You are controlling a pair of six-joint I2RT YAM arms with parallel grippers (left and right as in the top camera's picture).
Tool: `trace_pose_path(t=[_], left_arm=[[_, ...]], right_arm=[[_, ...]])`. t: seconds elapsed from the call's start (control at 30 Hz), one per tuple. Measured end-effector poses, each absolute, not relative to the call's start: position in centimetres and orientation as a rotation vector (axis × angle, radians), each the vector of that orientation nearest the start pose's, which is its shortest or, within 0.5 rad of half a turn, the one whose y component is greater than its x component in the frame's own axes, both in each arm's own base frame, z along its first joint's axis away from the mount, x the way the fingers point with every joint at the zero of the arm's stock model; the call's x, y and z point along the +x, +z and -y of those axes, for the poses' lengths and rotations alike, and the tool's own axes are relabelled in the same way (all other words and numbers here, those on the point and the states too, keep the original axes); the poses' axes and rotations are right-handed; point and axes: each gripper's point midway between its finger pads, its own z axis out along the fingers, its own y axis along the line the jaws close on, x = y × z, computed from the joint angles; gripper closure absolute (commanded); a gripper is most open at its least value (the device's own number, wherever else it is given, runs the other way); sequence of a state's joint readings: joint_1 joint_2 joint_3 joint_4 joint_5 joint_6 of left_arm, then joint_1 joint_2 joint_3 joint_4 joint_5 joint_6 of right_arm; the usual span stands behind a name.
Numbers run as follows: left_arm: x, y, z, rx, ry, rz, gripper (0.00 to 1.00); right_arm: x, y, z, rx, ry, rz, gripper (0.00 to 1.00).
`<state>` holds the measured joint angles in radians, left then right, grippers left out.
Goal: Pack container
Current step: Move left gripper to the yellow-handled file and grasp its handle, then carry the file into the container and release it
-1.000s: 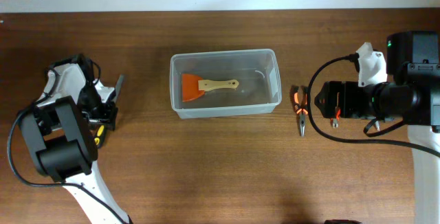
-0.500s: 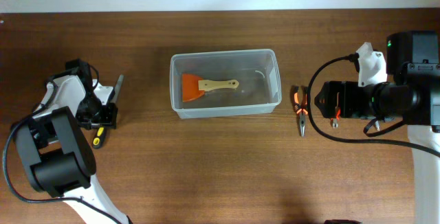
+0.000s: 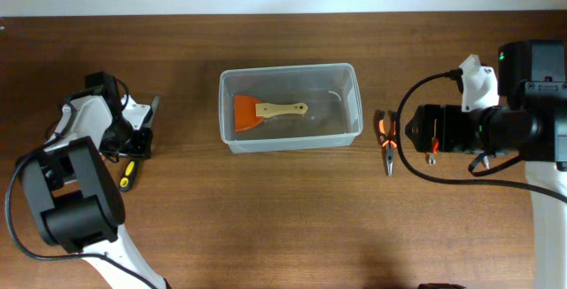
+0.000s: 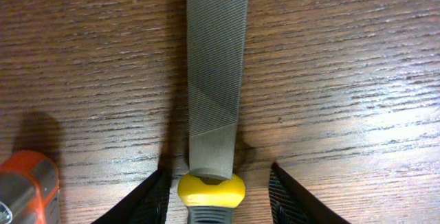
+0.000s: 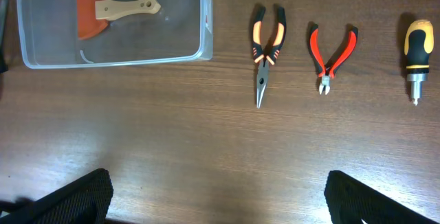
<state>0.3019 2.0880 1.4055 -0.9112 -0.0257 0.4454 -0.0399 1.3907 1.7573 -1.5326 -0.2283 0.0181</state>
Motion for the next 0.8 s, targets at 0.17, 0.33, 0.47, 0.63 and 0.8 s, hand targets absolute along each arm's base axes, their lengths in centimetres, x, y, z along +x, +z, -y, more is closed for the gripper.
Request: trace_pose_path(t=[0.17, 0.33, 0.47, 0.63, 0.8], left_arm=[[34.9, -1.0, -11.5, 0.295, 0.023, -3.185, 0.52], [34.1, -1.0, -11.5, 0.333, 0.027, -3.218, 0.52], [34.0, -0.9, -11.5, 0.341, 0.031, -3.224, 0.58], [33.9, -0.9, -11.6, 0.349, 0.035, -3.228, 0.7], [33.8, -0.9, -11.6, 0.348, 0.038, -3.232, 0.97]], right_arm=[[27.6, 29.5, -2.8, 0.015, 0.306, -2.72, 0.01], [27.6, 29.5, -2.8, 0.015, 0.306, -2.72, 0.01], [27.6, 29.5, -2.8, 0.015, 0.306, -2.72, 0.01], [27.6, 29.5, -2.8, 0.015, 0.306, -2.72, 0.01], [27.6, 29.5, -2.8, 0.015, 0.306, -2.72, 0.01]])
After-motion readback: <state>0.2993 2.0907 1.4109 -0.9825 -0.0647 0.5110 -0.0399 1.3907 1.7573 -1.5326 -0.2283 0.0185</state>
